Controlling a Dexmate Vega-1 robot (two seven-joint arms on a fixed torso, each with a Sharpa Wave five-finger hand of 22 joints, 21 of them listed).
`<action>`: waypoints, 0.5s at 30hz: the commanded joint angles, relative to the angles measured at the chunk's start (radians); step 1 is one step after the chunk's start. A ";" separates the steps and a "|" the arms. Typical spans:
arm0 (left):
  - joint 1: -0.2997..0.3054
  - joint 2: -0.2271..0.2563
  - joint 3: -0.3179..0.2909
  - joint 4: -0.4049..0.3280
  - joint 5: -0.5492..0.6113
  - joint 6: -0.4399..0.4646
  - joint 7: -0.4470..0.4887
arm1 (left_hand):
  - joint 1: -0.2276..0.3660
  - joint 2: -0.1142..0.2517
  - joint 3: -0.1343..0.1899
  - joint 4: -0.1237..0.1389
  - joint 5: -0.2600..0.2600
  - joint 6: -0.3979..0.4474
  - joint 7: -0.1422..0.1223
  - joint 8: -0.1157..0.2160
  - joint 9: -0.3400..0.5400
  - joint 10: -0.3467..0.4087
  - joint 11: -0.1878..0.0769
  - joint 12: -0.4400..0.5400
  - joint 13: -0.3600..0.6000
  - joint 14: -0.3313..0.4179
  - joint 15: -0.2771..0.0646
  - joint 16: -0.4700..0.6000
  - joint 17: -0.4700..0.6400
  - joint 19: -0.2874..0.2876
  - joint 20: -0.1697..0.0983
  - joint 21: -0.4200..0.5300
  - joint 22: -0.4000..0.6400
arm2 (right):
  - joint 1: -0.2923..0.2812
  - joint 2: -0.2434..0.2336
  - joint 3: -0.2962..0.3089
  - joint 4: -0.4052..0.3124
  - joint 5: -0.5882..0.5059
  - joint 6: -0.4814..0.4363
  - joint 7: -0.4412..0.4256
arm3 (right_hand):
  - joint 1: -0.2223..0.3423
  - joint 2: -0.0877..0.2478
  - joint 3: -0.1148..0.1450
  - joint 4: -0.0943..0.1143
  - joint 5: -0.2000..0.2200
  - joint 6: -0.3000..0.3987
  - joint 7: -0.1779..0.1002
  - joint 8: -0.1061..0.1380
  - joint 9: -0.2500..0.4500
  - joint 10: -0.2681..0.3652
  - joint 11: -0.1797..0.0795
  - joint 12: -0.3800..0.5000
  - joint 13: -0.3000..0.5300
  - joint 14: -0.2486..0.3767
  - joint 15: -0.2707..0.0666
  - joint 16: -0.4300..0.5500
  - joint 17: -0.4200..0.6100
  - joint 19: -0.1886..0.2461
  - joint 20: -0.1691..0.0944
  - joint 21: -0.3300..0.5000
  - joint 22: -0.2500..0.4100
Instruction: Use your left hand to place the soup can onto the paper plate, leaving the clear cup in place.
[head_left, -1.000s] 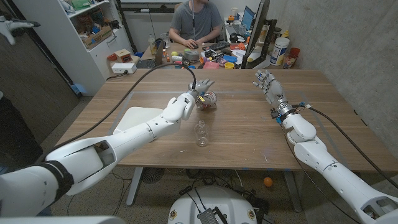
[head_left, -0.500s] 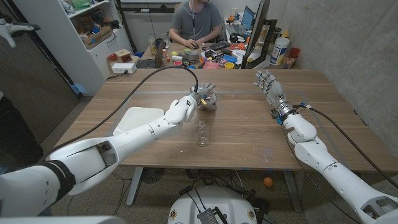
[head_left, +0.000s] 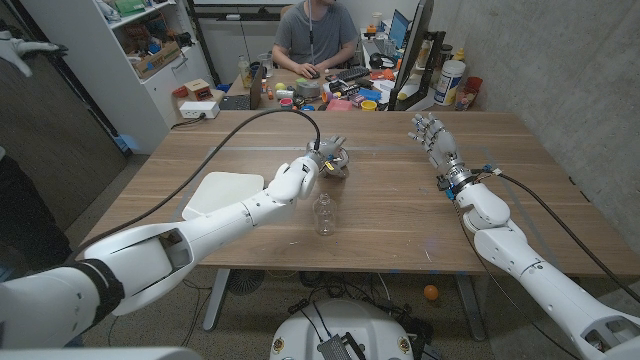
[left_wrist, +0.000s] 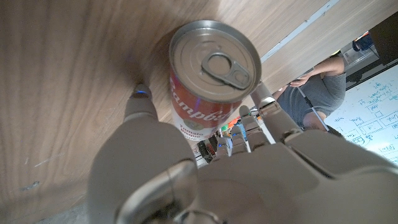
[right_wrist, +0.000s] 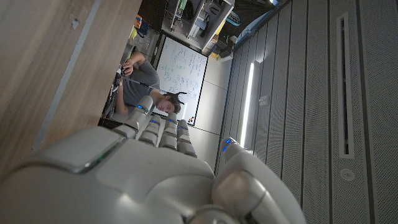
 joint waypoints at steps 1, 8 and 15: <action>-0.001 -0.033 -0.047 0.060 -0.163 -0.036 -0.015 | 0.057 0.006 -0.013 0.003 0.011 -0.019 0.089 0.010 0.002 0.075 0.023 0.015 -0.006 0.079 -0.035 0.015 -0.001 0.055 -0.031 -0.016 0.000 | -0.008 -0.004 0.003 -0.009 -0.003 0.002 -0.006 | -0.002 0.057 0.007 -0.001 -0.005 0.004 0.003 0.000 0.002 0.008 0.002 0.002 0.003 0.005 0.003 -0.002 -0.001 0.001 0.001 -0.006 0.002; -0.024 -0.049 -0.035 0.101 -0.224 -0.030 -0.031 | 0.129 0.032 -0.040 0.022 0.007 0.130 0.172 0.027 -0.007 0.288 -0.091 0.038 -0.028 0.321 -0.125 0.051 -0.008 0.141 -0.035 -0.059 0.002 | -0.017 -0.010 0.007 -0.026 -0.008 -0.009 -0.026 | -0.002 0.056 0.007 -0.001 -0.006 0.004 0.003 -0.001 0.002 0.008 0.002 0.002 0.003 0.008 0.005 -0.001 -0.001 0.002 0.004 -0.009 0.003; -0.039 -0.050 -0.012 0.103 -0.233 -0.010 -0.014 | 0.195 0.101 -0.069 0.049 -0.011 0.502 0.160 0.074 -0.007 0.692 -0.205 0.081 -0.033 0.637 -0.194 0.038 -0.012 0.236 -0.050 -0.097 0.009 | -0.005 -0.005 0.001 -0.013 -0.013 -0.007 -0.020 | -0.002 0.055 0.007 -0.001 -0.006 0.005 0.004 -0.001 0.002 0.008 0.002 0.001 0.003 0.011 0.005 -0.001 -0.001 0.003 0.004 -0.012 0.003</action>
